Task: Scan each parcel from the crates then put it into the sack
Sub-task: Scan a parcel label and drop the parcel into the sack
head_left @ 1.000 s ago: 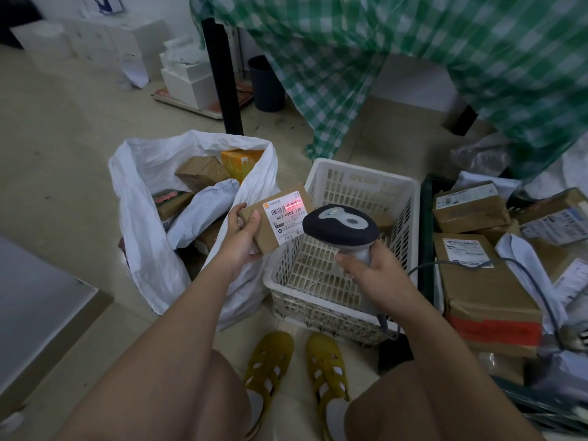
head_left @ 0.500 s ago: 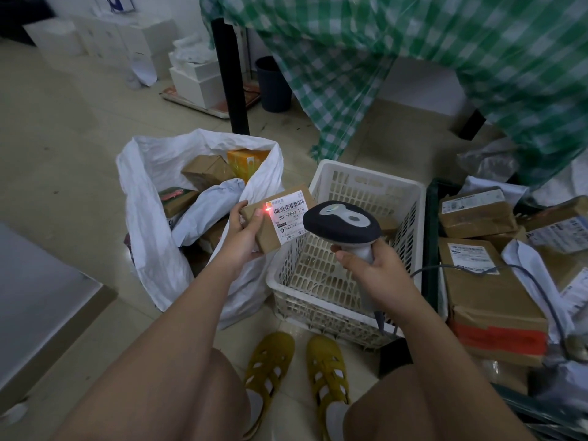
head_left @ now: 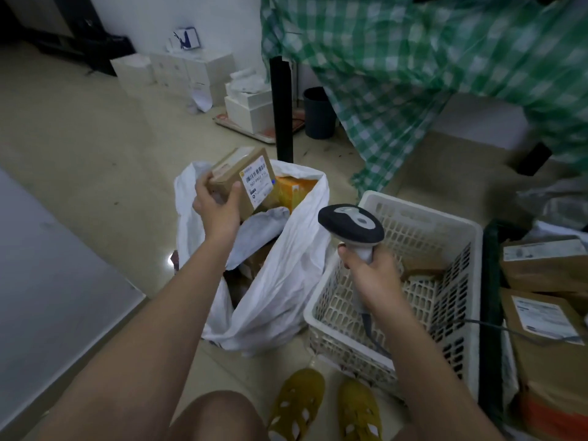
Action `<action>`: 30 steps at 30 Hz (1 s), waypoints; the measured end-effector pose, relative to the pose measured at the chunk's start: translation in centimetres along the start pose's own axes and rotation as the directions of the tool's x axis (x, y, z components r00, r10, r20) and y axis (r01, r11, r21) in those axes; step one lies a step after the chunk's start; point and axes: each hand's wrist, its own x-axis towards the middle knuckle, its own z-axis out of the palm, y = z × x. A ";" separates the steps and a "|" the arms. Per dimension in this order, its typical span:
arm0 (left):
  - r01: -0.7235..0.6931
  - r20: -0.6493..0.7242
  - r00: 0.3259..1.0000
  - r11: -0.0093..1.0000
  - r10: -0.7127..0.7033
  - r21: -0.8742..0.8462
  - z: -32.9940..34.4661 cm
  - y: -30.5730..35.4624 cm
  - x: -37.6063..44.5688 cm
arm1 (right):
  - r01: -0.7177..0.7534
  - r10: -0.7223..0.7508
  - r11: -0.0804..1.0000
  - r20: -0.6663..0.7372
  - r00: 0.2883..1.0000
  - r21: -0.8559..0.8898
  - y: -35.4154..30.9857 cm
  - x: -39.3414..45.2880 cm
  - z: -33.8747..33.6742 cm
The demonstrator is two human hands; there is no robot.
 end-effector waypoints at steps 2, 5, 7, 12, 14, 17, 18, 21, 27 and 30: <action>-0.048 0.032 0.998 0.992 0.044 0.114 0.4 -0.1 2.2 | -0.007 0.007 1.000 0.016 1.000 -0.021 0.4 0.8 0.5; -0.132 0.148 0.985 0.945 0.090 0.300 1.7 -1.1 4.1 | -0.029 0.031 0.998 0.024 0.999 -0.061 1.4 2.2 0.8; -0.186 0.294 0.953 0.909 0.075 0.373 2.5 -3.0 4.7 | -0.051 0.052 0.996 0.019 0.998 -0.074 2.3 3.1 0.8; -0.115 0.408 0.906 0.857 -0.118 0.503 2.3 -7.9 5.1 | -0.100 0.100 0.995 -0.046 0.994 -0.005 3.5 4.7 1.2; -0.018 0.400 0.895 0.878 -0.199 0.478 1.7 -8.3 5.5 | -0.100 0.101 0.995 -0.058 0.993 0.021 3.4 5.1 1.8; 0.043 0.421 0.858 0.859 -0.293 0.510 0.6 -8.2 6.4 | -0.114 0.117 0.993 -0.065 0.991 0.042 2.9 5.6 3.5; 0.027 0.411 0.852 0.811 -0.325 0.585 0.4 -8.0 6.5 | -0.121 0.124 0.992 -0.073 0.990 0.046 2.7 5.8 4.3; -0.156 0.360 0.889 0.553 -0.282 0.818 -0.1 -8.4 6.3 | -0.122 0.128 0.991 -0.103 0.986 0.054 1.9 7.2 6.3; -0.382 0.428 0.904 0.412 -0.022 0.827 -0.8 -8.5 5.6 | -0.081 0.085 0.996 -0.258 0.962 0.029 1.2 13.2 9.3; -0.425 0.391 0.905 0.299 0.170 0.854 -0.6 -8.2 6.3 | -0.071 0.052 0.996 -0.305 0.951 -0.051 0.6 16.2 9.9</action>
